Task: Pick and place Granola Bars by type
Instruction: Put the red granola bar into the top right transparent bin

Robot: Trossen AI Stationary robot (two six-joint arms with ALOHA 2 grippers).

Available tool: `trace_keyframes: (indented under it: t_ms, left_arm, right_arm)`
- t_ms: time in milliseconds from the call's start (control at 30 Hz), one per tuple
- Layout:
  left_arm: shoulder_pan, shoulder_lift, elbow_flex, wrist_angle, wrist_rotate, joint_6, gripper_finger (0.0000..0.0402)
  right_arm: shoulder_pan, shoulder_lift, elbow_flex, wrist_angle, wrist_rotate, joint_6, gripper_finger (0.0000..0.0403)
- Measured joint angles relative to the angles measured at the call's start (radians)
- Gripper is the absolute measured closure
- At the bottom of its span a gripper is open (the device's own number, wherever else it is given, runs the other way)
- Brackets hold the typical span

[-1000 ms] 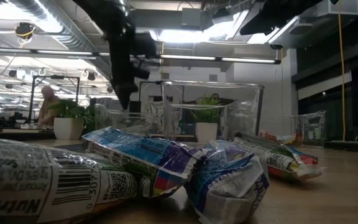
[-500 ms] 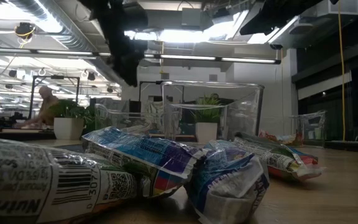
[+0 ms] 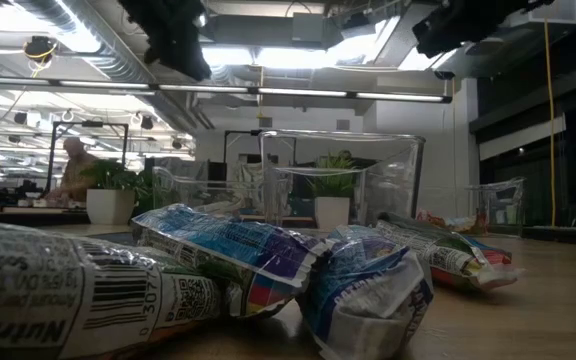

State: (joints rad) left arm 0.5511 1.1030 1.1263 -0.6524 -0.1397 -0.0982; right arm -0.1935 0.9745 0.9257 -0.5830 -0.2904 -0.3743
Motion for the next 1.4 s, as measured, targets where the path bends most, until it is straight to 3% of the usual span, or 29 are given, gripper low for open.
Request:
trace_keyframes:
  t_ms: [300,500,700,1033,1400]
  left_arm:
    - [-0.073,-0.152,-0.113,-0.002,-0.056,-0.102,0.0268]
    - [-0.116,-0.197,-0.181,-0.003,-0.088,-0.128,0.0268]
    - [-0.127,-0.207,-0.211,-0.001,-0.095,-0.123,0.0268]
    - [-0.127,-0.211,-0.219,-0.001,-0.064,-0.073,0.0268]
    - [-0.127,-0.223,-0.219,-0.012,0.048,-0.026,0.0269]
  right_arm:
    - [0.171,0.000,0.000,-0.048,0.040,-0.025,0.0335]
    - [0.318,0.000,0.000,-0.047,0.130,-0.028,0.0334]
    - [0.445,0.039,0.000,-0.025,0.163,0.014,0.0287]
    - [0.570,0.309,0.076,-0.010,0.271,0.029,0.0177]
    - [0.609,0.580,0.142,0.134,0.272,-0.025,0.0169]
